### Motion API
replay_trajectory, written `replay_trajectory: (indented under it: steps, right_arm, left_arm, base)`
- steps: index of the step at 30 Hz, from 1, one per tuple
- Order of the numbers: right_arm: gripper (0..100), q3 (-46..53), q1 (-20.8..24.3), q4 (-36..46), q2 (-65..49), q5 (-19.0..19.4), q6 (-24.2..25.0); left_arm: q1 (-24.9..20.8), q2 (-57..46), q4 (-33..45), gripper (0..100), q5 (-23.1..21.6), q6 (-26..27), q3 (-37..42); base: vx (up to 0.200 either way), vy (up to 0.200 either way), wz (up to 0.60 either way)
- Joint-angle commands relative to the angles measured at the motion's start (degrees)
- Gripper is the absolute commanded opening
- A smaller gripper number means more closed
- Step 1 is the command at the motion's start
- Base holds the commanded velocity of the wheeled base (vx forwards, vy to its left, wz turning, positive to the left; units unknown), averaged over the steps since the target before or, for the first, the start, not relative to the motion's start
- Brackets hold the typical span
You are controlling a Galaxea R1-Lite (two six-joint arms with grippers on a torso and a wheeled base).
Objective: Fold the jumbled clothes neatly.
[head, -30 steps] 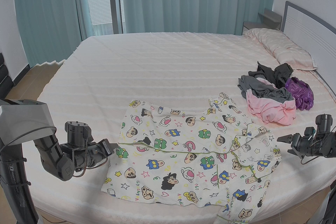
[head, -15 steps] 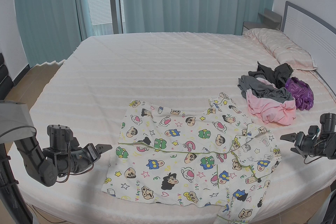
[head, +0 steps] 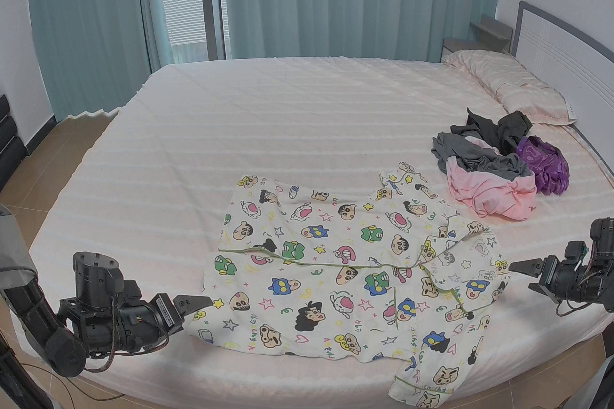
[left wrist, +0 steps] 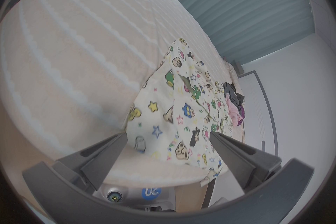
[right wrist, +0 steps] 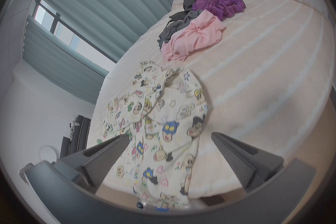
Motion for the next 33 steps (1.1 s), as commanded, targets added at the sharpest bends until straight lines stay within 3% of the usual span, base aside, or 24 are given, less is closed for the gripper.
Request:
replay_trajectory:
  steps: [1,5,8,11,25,26,33]
  right_arm:
    - [100,1.96,1.81,-0.1,-2.21,0.03,-0.02]
    - [100,2.75,2.6,-0.1,-2.13,-0.14,0.16]
    - [100,3.89,3.3,-0.1,-2.3,-0.32,0.51]
    - [100,5.39,4.18,-0.1,-2.83,-0.23,1.48]
    - [100,6.44,9.36,-0.1,3.85,-0.49,1.04]
    - [100,6.35,9.98,-0.1,4.91,-0.58,1.04]
    - [100,3.37,13.93,-1.5,11.67,-3.22,0.51]
  left_arm:
    - [-0.75,0.79,0.22,100,0.12,0.08,1.38]
    - [-2.59,5.1,0.05,100,1.97,0.0,0.59]
    - [-5.49,11.51,-0.04,100,10.4,-1.24,-2.93]
    - [-7.96,14.68,0.05,100,17.17,-6.6,-6.88]
    - [-7.87,18.81,0.58,100,19.11,-8.44,-11.89]
    - [-7.87,18.81,0.58,0,19.46,-8.44,-11.45]
    - [-6.29,17.32,0.4,0,23.32,-8.09,-10.4]
  base:
    - [0.0,0.0,0.0]
    - [0.0,0.0,0.0]
    - [0.0,0.0,0.0]
    - [0.0,0.0,0.0]
    - [0.0,0.0,0.0]
    - [0.0,0.0,0.0]
    - [0.0,0.0,0.0]
